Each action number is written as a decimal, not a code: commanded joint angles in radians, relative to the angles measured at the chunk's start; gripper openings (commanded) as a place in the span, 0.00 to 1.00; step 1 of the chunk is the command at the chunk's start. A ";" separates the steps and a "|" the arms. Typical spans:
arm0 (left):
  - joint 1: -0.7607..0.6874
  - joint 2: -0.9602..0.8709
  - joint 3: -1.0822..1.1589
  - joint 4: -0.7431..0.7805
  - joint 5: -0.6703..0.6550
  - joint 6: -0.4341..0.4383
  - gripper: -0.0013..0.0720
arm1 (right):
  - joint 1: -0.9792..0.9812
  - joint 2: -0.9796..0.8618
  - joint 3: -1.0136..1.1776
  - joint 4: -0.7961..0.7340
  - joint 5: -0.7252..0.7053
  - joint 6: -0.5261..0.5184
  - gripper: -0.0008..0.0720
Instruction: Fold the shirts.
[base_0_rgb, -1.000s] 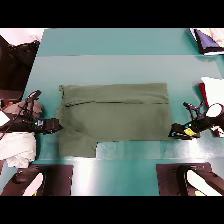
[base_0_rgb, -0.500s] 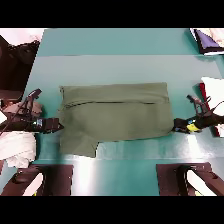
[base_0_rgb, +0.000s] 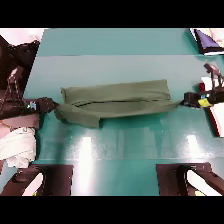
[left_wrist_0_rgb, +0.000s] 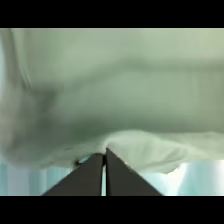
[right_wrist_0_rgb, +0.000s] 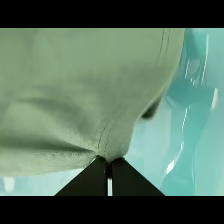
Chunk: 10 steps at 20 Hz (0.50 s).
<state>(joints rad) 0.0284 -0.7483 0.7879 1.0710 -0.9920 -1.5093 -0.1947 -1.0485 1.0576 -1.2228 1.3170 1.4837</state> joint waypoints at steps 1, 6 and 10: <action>0.000 -0.067 0.007 0.011 0.180 0.010 0.05 | 0.000 -0.135 0.148 0.001 -0.050 0.001 0.03; 0.000 -0.203 0.008 -0.042 0.406 0.025 0.05 | 0.001 -0.333 0.330 0.002 -0.100 0.001 0.03; 0.000 -0.307 0.025 -0.062 0.497 0.025 0.05 | 0.036 -0.469 0.421 0.001 -0.137 0.001 0.03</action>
<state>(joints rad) 0.0280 -0.9855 0.8005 1.0260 -0.5930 -1.4868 -0.1776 -1.4220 1.4086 -1.2167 1.2163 1.4853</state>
